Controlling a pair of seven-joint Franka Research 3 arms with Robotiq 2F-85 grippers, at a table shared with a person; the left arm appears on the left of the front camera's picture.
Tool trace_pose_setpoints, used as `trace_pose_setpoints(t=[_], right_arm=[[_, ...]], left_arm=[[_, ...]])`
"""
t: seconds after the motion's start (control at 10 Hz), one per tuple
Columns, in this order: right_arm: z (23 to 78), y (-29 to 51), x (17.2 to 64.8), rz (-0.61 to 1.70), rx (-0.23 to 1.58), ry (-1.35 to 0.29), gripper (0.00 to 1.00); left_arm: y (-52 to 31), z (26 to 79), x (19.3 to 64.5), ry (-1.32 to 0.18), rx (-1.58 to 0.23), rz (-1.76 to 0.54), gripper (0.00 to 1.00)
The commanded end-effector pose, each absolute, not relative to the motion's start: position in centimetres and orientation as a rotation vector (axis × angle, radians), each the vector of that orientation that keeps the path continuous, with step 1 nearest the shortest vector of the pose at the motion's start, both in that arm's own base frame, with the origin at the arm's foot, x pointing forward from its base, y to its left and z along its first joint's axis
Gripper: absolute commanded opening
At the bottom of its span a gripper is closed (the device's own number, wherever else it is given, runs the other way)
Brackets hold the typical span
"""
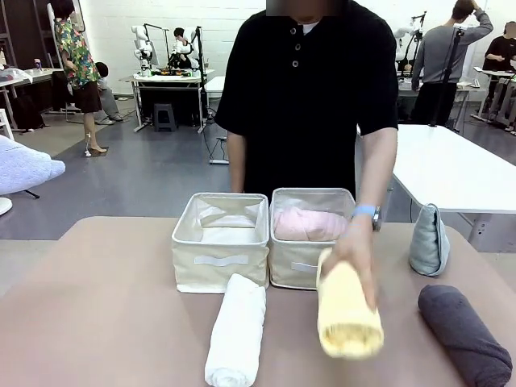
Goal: Sort the towels based on their folding style.
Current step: Pick up one triangle-folded towel and place it in the left Fabric basket.
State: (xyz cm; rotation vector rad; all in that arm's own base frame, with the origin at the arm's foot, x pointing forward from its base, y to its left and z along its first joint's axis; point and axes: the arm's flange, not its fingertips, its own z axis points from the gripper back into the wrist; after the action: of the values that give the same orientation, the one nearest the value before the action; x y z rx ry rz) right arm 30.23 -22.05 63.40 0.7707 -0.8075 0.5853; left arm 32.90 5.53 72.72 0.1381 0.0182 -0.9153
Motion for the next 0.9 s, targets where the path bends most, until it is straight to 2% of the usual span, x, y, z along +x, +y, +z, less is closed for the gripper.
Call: trace_pose_setpoints(t=[0.0,0.2,0.3,0.5,0.8], right_arm=[[63.5,-22.2,30.3,0.593,0.786,-0.824,1.0],[63.5,-22.2,30.3,0.593,0.786,-0.824,1.0],[63.5,-22.2,30.3,0.593,0.786,-0.824,1.0],[63.5,-22.2,30.3,0.593,0.786,-0.824,1.0],[63.5,-22.2,30.3,0.593,0.786,-0.824,1.0]], left_arm=[[5.2,73.0,32.8,0.038,0.168,-0.899,0.0],[5.2,73.0,32.8,0.038,0.168,-0.899,0.0],[5.3,72.7,33.0,0.028,0.153,-0.917,0.18],[-2.9,74.3,37.5,0.062,0.308,-1.193,0.18],[-14.0,72.7,44.7,0.048,0.436,-1.514,0.18]])
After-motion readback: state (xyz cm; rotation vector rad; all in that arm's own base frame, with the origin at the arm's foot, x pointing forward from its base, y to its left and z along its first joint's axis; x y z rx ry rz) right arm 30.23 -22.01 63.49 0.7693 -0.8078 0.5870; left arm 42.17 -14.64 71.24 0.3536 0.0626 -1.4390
